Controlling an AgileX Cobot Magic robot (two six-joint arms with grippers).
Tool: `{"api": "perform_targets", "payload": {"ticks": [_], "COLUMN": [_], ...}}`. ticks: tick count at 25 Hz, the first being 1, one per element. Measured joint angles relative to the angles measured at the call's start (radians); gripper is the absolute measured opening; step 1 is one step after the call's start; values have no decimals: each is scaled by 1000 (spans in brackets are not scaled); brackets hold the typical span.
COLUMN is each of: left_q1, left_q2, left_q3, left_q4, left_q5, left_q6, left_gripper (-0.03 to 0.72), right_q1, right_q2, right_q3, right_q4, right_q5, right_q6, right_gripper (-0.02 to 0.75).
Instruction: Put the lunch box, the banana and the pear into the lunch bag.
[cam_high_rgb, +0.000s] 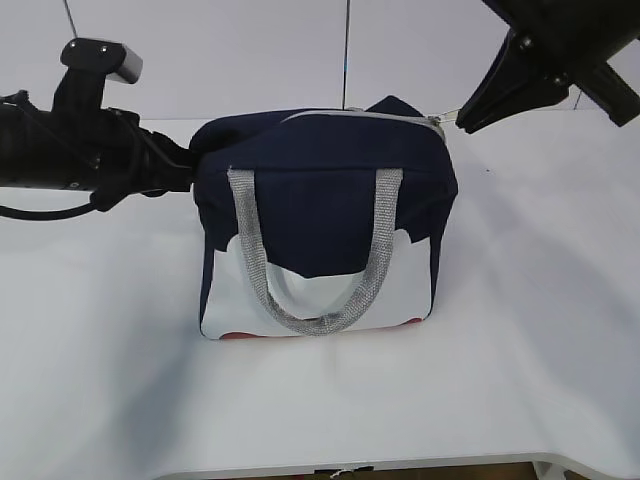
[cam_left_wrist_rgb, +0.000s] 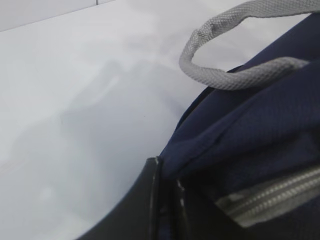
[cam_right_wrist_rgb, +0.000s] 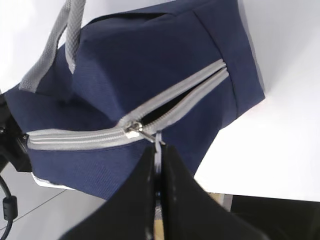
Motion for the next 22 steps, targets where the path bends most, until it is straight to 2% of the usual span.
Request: {"api": "perform_targets", "payload": {"ticks": [5,22], "left_q1": [0,0], "left_q2": [0,0], "left_q3": [0,0], "left_q4": [2,2], "left_q5": [0,-41], "left_q6": [0,0], "left_gripper": [-12,-12], "right_q1": [-28,-39], "right_q2": [10,164], "right_q3": [0,0], "right_q4": [3,-86], "right_q5": [0,-4], "right_q6": [-33,-139], "right_gripper": [18,18]}}
